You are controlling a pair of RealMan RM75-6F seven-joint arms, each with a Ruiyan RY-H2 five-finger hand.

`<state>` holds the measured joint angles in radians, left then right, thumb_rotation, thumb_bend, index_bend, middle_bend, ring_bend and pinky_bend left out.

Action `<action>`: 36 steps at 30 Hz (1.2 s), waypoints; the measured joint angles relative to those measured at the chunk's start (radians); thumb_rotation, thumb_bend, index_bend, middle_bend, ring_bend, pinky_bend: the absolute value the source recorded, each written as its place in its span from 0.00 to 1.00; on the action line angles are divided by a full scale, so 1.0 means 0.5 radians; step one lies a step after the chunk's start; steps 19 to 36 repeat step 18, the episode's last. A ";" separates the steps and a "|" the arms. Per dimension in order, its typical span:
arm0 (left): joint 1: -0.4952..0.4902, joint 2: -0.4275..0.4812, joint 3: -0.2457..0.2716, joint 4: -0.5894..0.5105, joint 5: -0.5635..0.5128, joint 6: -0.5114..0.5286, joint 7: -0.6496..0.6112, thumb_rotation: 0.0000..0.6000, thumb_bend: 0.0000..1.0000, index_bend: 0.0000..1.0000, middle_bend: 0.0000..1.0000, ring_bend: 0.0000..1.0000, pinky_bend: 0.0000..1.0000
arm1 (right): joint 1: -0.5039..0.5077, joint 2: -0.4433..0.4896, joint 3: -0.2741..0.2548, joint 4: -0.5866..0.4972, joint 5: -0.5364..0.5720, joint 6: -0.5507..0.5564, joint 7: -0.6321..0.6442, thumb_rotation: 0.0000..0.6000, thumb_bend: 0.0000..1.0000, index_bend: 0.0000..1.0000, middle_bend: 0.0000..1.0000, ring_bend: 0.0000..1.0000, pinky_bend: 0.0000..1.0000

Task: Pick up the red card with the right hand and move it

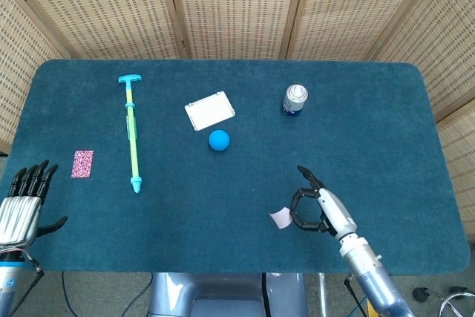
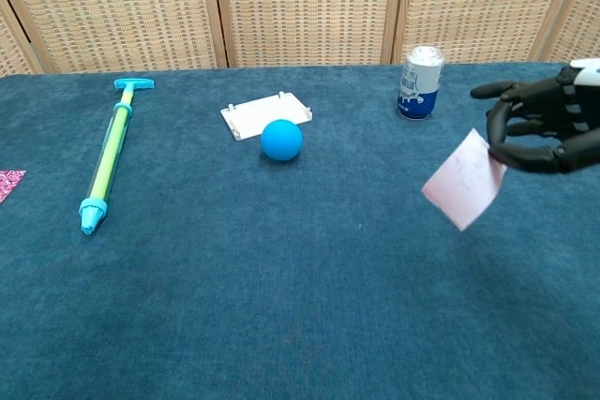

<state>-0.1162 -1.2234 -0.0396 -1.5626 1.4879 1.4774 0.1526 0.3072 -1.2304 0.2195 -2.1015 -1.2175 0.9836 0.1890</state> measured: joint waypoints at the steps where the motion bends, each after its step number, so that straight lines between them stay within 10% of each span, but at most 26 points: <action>1: 0.001 0.001 0.000 -0.001 0.002 0.003 -0.004 1.00 0.17 0.00 0.00 0.00 0.01 | -0.015 0.011 -0.027 -0.015 -0.052 0.000 0.018 1.00 0.63 0.62 0.07 0.00 0.00; 12: 0.004 0.010 0.005 -0.013 0.019 0.010 -0.010 1.00 0.17 0.00 0.00 0.00 0.01 | -0.118 0.069 -0.279 -0.087 -0.446 0.071 0.168 1.00 0.63 0.62 0.07 0.00 0.00; 36: 0.004 0.007 0.005 -0.021 0.028 0.015 0.009 1.00 0.17 0.00 0.00 0.00 0.01 | -0.111 0.077 -0.304 -0.071 -0.469 0.099 0.196 1.00 0.63 0.62 0.07 0.00 0.00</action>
